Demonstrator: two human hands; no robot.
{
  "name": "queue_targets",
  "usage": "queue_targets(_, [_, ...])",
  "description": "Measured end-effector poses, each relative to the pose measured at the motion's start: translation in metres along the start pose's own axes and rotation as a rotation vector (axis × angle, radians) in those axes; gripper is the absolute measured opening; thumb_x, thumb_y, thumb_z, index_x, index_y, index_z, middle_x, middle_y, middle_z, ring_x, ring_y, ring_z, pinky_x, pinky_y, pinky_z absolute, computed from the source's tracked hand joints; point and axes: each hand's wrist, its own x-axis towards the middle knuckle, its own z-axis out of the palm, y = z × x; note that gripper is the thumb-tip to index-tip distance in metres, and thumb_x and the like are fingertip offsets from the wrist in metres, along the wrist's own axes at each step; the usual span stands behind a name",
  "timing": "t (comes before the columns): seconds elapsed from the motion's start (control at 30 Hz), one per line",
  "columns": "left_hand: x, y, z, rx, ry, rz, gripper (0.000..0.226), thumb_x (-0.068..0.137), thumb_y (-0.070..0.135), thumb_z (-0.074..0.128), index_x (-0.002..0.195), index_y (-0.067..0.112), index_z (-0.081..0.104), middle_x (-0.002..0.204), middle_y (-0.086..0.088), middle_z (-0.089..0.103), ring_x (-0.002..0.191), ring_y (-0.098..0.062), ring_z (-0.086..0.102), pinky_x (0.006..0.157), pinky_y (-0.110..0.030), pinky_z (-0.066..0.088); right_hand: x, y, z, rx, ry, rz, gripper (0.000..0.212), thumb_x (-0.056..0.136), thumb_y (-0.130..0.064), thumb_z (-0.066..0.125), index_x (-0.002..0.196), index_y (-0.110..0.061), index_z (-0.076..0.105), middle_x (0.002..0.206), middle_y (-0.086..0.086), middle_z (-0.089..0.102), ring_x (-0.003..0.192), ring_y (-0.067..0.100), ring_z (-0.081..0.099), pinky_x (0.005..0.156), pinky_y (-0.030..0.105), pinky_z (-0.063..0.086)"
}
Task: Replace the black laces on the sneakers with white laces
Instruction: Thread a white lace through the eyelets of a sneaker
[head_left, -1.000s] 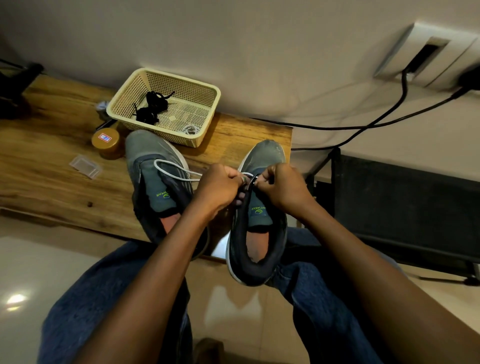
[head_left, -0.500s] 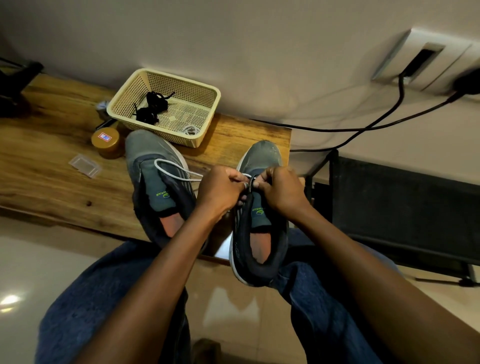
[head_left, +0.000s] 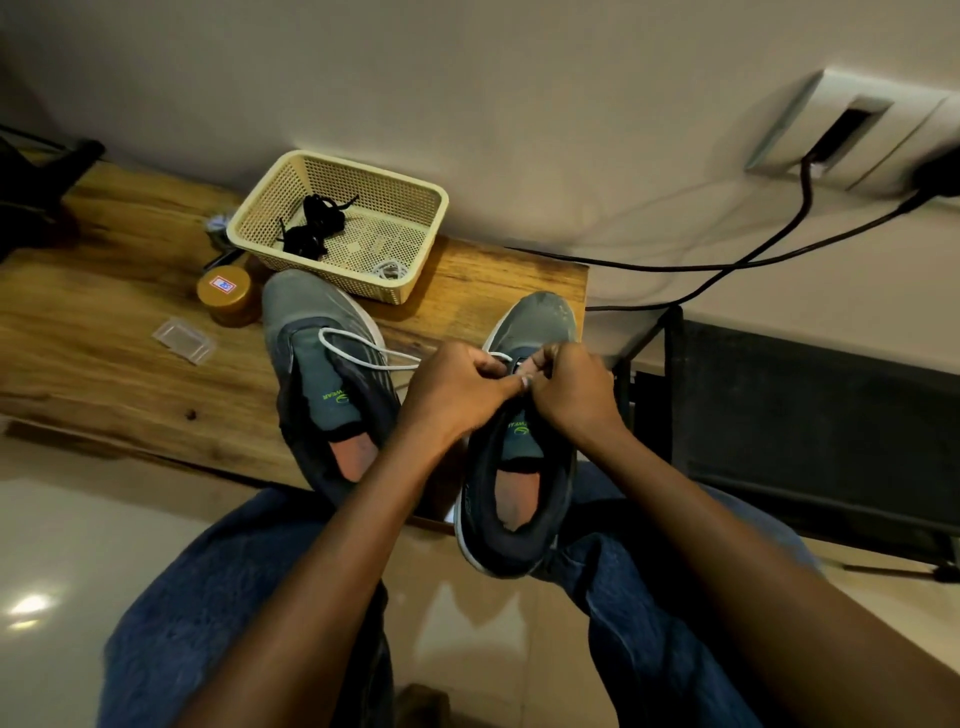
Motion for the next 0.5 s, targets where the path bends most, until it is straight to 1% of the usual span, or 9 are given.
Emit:
queue_targets(0.03, [-0.001, 0.001, -0.001, 0.010, -0.005, -0.003, 0.024, 0.079, 0.031, 0.075, 0.099, 0.018, 0.075, 0.094, 0.002, 0.073, 0.084, -0.013, 0.067, 0.077, -0.028, 0.052, 0.000, 0.000, -0.001, 0.004, -0.004, -0.007, 0.014, 0.086, -0.012, 0.060, 0.075, -0.011, 0.069, 0.084, 0.010, 0.071, 0.089, 0.028, 0.065, 0.082, 0.041, 0.050])
queue_targets(0.1, [0.000, 0.002, -0.001, 0.028, -0.003, -0.002, 0.019, 0.080, 0.022, 0.072, 0.098, 0.016, 0.075, 0.094, -0.003, 0.074, 0.086, -0.017, 0.067, 0.077, -0.031, 0.053, 0.001, 0.000, -0.004, 0.009, -0.012, -0.015, 0.012, 0.086, -0.013, 0.064, 0.078, -0.009, 0.071, 0.086, 0.009, 0.072, 0.088, 0.024, 0.066, 0.078, 0.035, 0.052])
queue_targets(0.17, [0.002, 0.001, -0.002, 0.023, -0.006, -0.002, 0.015, 0.083, 0.013, 0.067, 0.095, 0.012, 0.076, 0.091, -0.007, 0.074, 0.084, -0.018, 0.067, 0.078, -0.034, 0.054, 0.001, 0.000, -0.006, 0.008, -0.021, -0.025, 0.011, 0.087, -0.013, 0.065, 0.078, -0.010, 0.071, 0.084, 0.004, 0.072, 0.087, 0.020, 0.066, 0.073, 0.029, 0.048])
queue_targets(0.27, [0.005, -0.003, -0.004, -0.042, -0.043, -0.018, 0.018, 0.085, 0.004, 0.061, 0.096, 0.007, 0.075, 0.091, -0.010, 0.073, 0.082, -0.018, 0.065, 0.081, -0.036, 0.054, 0.000, -0.001, -0.007, 0.010, -0.021, -0.030, 0.012, 0.087, -0.009, 0.064, 0.078, -0.010, 0.072, 0.073, -0.003, 0.062, 0.084, 0.017, 0.066, 0.067, 0.022, 0.042])
queue_targets(0.33, [0.008, -0.006, -0.003, -0.067, -0.062, -0.026, 0.020, 0.086, 0.001, 0.059, 0.097, 0.006, 0.074, 0.090, -0.012, 0.073, 0.082, -0.017, 0.064, 0.082, -0.036, 0.054, -0.001, -0.001, -0.007, 0.019, -0.010, -0.034, 0.011, 0.087, -0.010, 0.065, 0.078, -0.009, 0.072, 0.072, -0.003, 0.060, 0.083, 0.016, 0.065, 0.065, 0.022, 0.040])
queue_targets(0.4, [0.009, -0.007, -0.004, -0.093, -0.075, -0.033, 0.020, 0.087, 0.000, 0.057, 0.098, 0.006, 0.074, 0.089, -0.010, 0.071, 0.081, -0.016, 0.062, 0.079, -0.031, 0.052, -0.002, -0.002, -0.006, 0.030, 0.004, -0.040, 0.011, 0.087, -0.011, 0.066, 0.078, -0.009, 0.072, 0.074, -0.001, 0.064, 0.082, 0.016, 0.065, 0.065, 0.022, 0.040])
queue_targets(0.5, [0.010, -0.008, -0.003, -0.125, -0.077, -0.034, 0.021, 0.088, -0.001, 0.057, 0.101, 0.005, 0.072, 0.087, -0.008, 0.069, 0.080, -0.013, 0.060, 0.075, -0.026, 0.048, -0.002, -0.001, -0.003, 0.035, 0.026, -0.049, 0.014, 0.086, -0.014, 0.067, 0.073, -0.012, 0.069, 0.080, 0.006, 0.071, 0.081, 0.019, 0.066, 0.069, 0.029, 0.048])
